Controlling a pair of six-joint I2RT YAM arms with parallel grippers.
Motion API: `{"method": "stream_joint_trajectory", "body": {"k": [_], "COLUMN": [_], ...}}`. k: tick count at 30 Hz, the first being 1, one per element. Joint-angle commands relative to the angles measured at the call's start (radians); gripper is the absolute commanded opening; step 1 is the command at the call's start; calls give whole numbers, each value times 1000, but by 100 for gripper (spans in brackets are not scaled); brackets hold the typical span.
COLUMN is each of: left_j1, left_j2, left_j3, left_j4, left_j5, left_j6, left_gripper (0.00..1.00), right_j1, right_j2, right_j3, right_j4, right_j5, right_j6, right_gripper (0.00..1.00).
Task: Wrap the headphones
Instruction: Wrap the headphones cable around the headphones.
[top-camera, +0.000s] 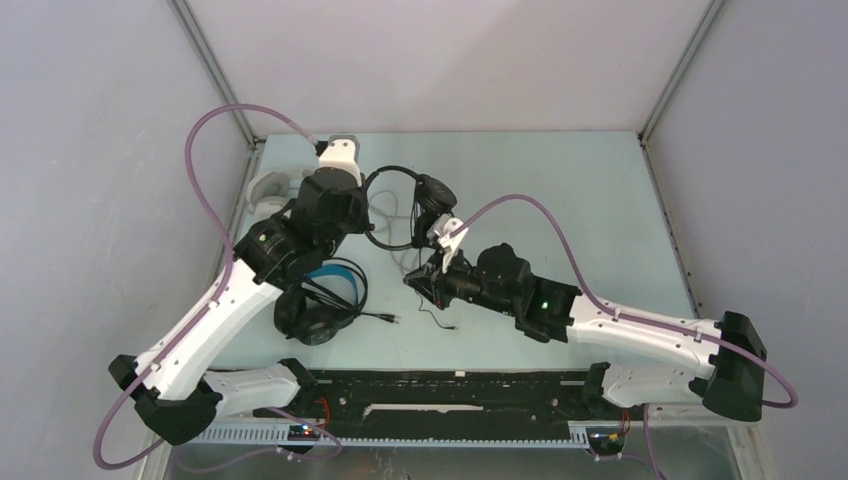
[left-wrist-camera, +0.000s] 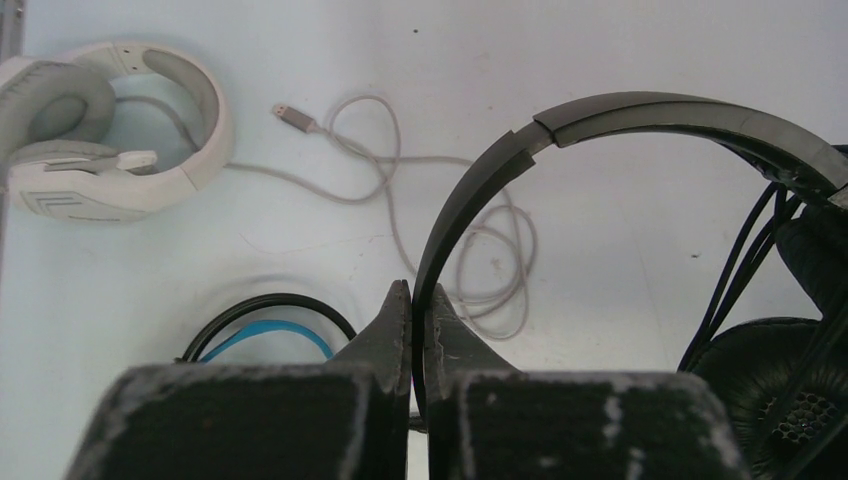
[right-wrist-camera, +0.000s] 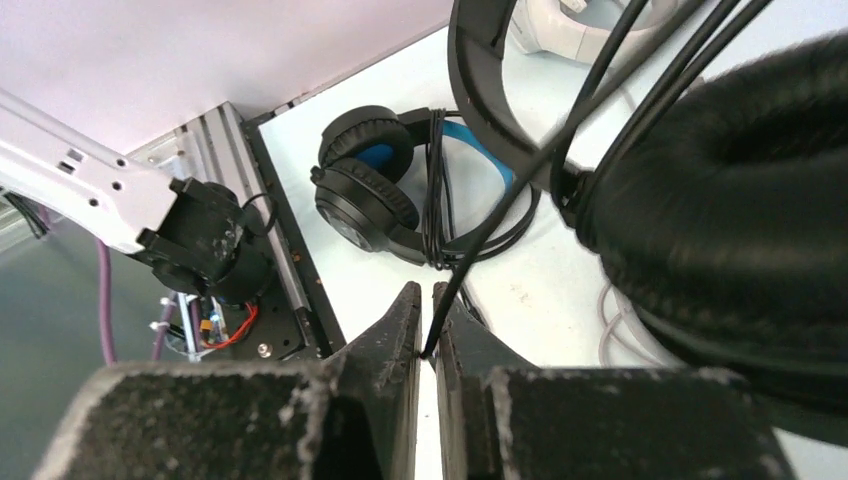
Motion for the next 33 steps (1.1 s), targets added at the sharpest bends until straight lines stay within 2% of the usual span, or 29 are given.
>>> {"method": "stream_joint_trajectory", "body": {"k": [1,12,22,27,30,33], "left_j1": [17,31,35,37,37,37], "left_j2": [-57,-102,-126,-132,-134,-136], "left_j3": [51,27,40,40,44,51], "left_j4": [68,96,101,105,105,104], "left_j5": [82,179,225,242,248,249], "left_j6": [-80,-139,-165,-172,-174,-175], "left_gripper": [0,0,0,0,0,0], "right_j1": [47,79,96,92,91,90], "right_j2": [-23,32,102,150,179,213], "right_j3": [-64,-166,-346,-383,-384,-390], "right_j4": [179,365,708,803,828,857], "right_j5": [112,130,119,68,7,27], "right_j6": [-137,-224,-341,-378,-382,-394], "right_gripper": [12,14,30,34,42,46]}}
